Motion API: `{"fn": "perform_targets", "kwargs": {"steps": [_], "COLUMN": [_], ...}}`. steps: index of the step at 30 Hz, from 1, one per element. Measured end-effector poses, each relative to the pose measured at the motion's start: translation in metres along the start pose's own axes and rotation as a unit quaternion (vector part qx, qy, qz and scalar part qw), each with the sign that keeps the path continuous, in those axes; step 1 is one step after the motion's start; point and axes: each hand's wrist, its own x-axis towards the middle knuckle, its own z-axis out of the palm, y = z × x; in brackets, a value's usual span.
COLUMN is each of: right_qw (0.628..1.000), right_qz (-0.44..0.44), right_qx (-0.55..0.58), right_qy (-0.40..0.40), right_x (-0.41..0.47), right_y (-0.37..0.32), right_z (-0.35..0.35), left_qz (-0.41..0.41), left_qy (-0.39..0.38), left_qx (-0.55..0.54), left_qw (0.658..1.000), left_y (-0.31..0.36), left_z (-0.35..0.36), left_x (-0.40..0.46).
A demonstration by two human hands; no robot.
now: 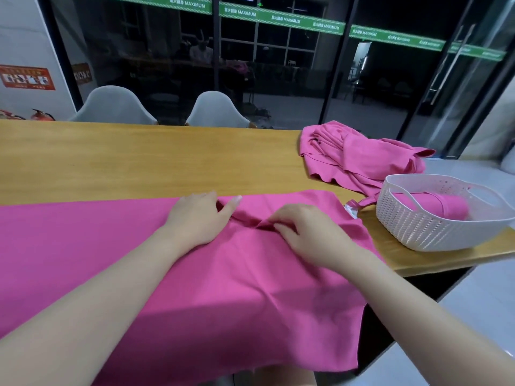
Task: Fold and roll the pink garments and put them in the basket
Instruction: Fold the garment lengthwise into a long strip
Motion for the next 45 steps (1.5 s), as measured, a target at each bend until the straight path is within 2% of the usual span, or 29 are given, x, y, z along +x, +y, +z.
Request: {"fn": "perform_targets", "kwargs": {"steps": [2, 5, 7, 9, 11, 12, 14, 16, 21, 26, 29, 38, 45], "right_qw": [0.998, 0.996, 0.998, 1.0, 0.995, 0.992, 0.986, 0.98, 0.986, 0.984, 0.975, 0.979, 0.96], "right_qz": [-0.028, -0.038, -0.024, -0.003, 0.036, 0.067, 0.134, 0.184, 0.105, 0.076, 0.096, 0.122, 0.136], "right_qx": [-0.051, -0.083, -0.05, -0.002, -0.001, -0.021, -0.044, -0.019, -0.022, 0.026, 0.102, 0.034, 0.108], "right_qy": [-0.009, -0.02, -0.021, 0.024, 0.096, 0.106, 0.085, 0.069, 0.13, 0.162, 0.171, 0.159, 0.22], "right_x": [-0.02, -0.047, -0.053, -0.05, -0.043, -0.04, -0.036, -0.037, -0.046, -0.059, -0.059, -0.068, -0.071], "right_y": [-0.016, -0.025, -0.025, -0.018, -0.003, 0.005, 0.018, 0.023, 0.012, 0.001, -0.004, 0.0, -0.008], "right_z": [0.007, 0.017, 0.016, 0.013, 0.011, 0.009, 0.004, 0.002, 0.007, 0.009, 0.002, 0.01, 0.005], "left_qz": [-0.042, -0.051, -0.045, -0.041, -0.042, -0.042, -0.042, -0.041, -0.037, -0.037, -0.039, -0.039, -0.037], "left_qy": [0.013, 0.015, 0.025, 0.035, 0.036, 0.035, 0.038, 0.045, 0.053, 0.056, 0.056, 0.051, 0.055], "left_qx": [-0.008, 0.027, 0.027, 0.027, 0.021, 0.019, 0.015, 0.012, 0.011, 0.009, 0.008, 0.008, 0.003], "left_qw": [0.999, 0.998, 0.998, 0.998, 0.998, 0.998, 0.998, 0.998, 0.998, 0.998, 0.998, 0.998, 0.998], "left_y": [0.009, 0.007, 0.005, 0.004, 0.003, 0.003, 0.003, 0.002, 0.003, 0.002, 0.003, 0.003, 0.002], "left_z": [0.01, 0.022, 0.024, 0.025, 0.026, 0.026, 0.026, 0.026, 0.027, 0.028, 0.028, 0.027, 0.027], "left_x": [0.0, 0.0, 0.001, 0.002, 0.002, 0.001, 0.001, 0.002, 0.002, 0.002, 0.002, 0.001, 0.001]}}
